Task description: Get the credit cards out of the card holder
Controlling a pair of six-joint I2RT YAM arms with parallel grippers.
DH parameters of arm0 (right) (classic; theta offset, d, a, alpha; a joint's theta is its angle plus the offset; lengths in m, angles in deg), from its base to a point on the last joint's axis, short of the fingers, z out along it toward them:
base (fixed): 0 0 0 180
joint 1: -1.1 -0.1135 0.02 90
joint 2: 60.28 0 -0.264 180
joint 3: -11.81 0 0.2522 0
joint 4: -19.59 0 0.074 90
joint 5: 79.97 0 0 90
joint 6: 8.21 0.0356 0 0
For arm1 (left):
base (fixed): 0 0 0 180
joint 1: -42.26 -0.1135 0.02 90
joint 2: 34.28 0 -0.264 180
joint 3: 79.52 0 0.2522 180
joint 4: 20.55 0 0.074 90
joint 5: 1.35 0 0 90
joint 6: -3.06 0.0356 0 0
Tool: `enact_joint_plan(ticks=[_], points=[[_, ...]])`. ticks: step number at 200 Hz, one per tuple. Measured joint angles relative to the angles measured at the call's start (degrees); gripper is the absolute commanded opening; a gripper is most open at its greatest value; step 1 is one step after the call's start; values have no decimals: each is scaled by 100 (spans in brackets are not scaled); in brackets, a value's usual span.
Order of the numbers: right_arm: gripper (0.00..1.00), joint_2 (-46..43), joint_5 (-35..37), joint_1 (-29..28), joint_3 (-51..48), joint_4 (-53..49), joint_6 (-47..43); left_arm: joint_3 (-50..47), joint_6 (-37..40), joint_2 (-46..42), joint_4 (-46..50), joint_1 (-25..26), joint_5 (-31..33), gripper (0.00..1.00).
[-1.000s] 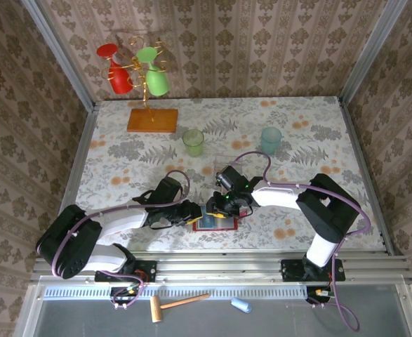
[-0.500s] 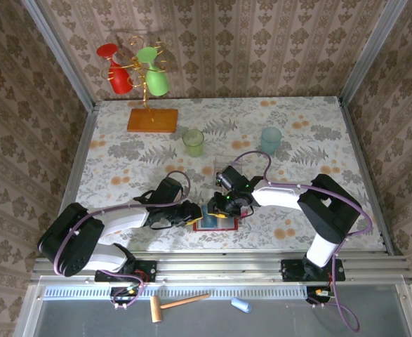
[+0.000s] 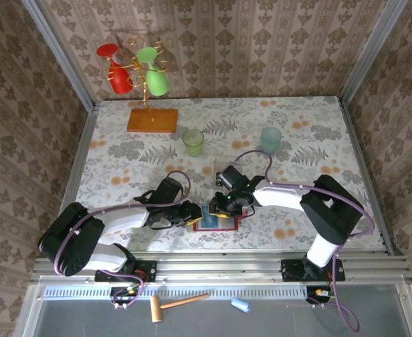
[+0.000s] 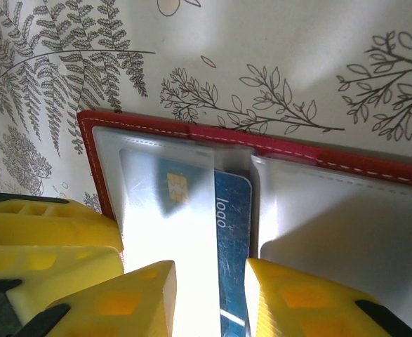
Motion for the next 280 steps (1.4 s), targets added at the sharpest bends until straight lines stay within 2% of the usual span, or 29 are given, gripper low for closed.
enact_joint_plan(ticks=[57,135,280], points=[[32,-197,2,15,0,-66,-35,133,46,0,157,0,4,27],[31,-271,-9,26,-24,-7,-11,284,85,160,162,0,-24,18],[31,-66,-260,26,-234,352,142,264,83,343,-35,0,-87,18]])
